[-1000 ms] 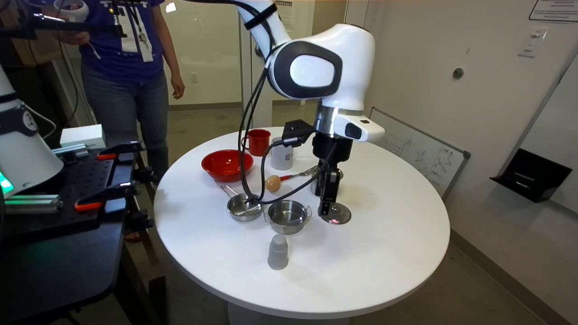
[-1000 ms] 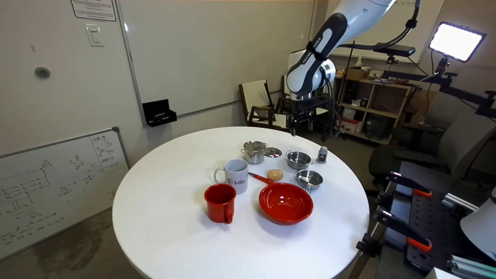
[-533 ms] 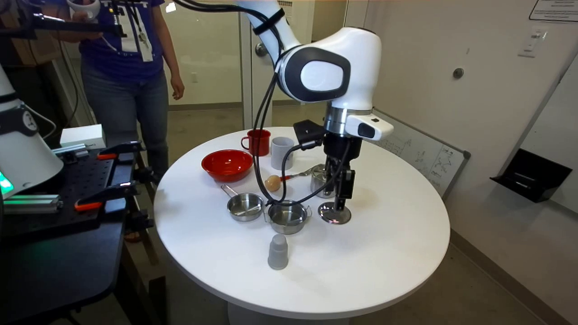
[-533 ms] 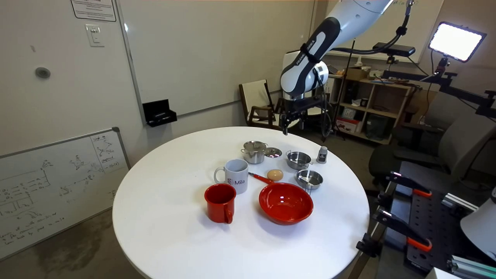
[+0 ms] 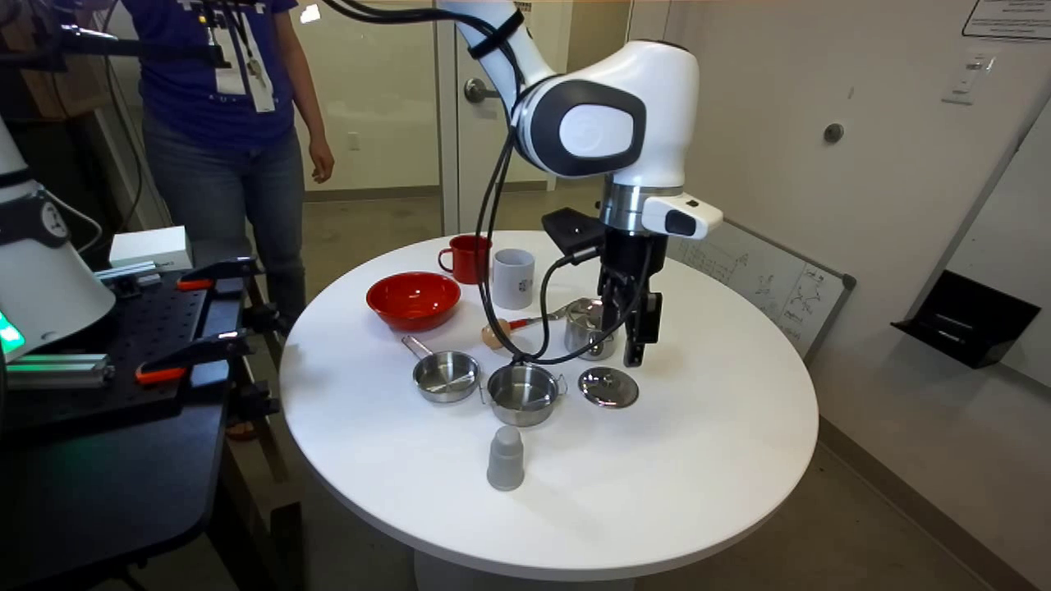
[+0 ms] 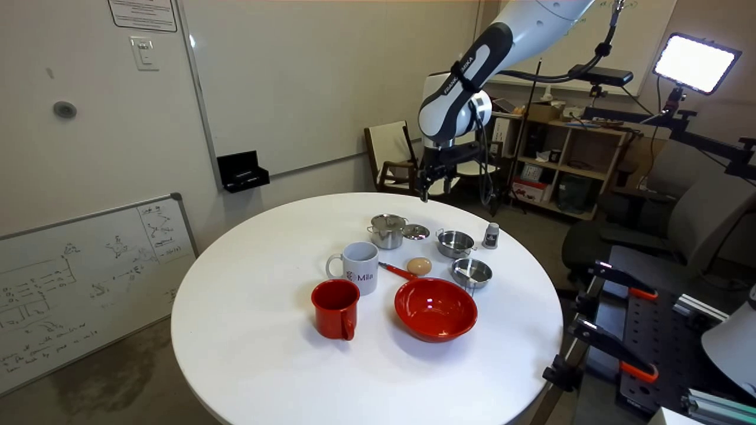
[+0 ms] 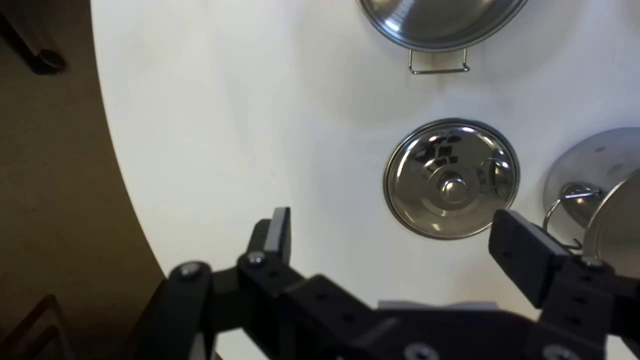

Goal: Cover the smaller pot with the lid on the table

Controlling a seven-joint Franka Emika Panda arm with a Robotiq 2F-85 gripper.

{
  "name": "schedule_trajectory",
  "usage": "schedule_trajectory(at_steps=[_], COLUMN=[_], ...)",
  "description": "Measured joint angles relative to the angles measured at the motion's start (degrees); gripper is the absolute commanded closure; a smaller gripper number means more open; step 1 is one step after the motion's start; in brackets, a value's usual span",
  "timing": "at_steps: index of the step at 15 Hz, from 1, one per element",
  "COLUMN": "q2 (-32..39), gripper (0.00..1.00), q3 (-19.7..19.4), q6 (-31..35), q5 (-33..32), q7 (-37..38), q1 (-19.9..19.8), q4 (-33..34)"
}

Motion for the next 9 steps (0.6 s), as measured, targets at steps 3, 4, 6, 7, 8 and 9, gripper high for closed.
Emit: schedule_trajectory(at_steps=[3, 4, 6, 7, 8, 9], q2=[0.13, 0.30, 1.00, 1.58, 2.21, 2.88], gripper=[0.00, 0.00, 0.00, 0.00, 0.00, 0.00], q3=[-0.07, 0.01, 0.22, 0.32, 0.40, 0.43], q6=[0.00, 0.00, 0.03, 0.03, 0.05, 0.08], q5=[0.13, 0.38, 0.87, 1.09, 1.28, 1.60], q7=[0.07, 0.07, 0.08, 0.08, 0.10, 0.14], q1=[0.03, 0.05, 0.09, 0.09, 0.09, 0.09], q4=[0.02, 0.12, 0.88, 1.53, 2.15, 2.84])
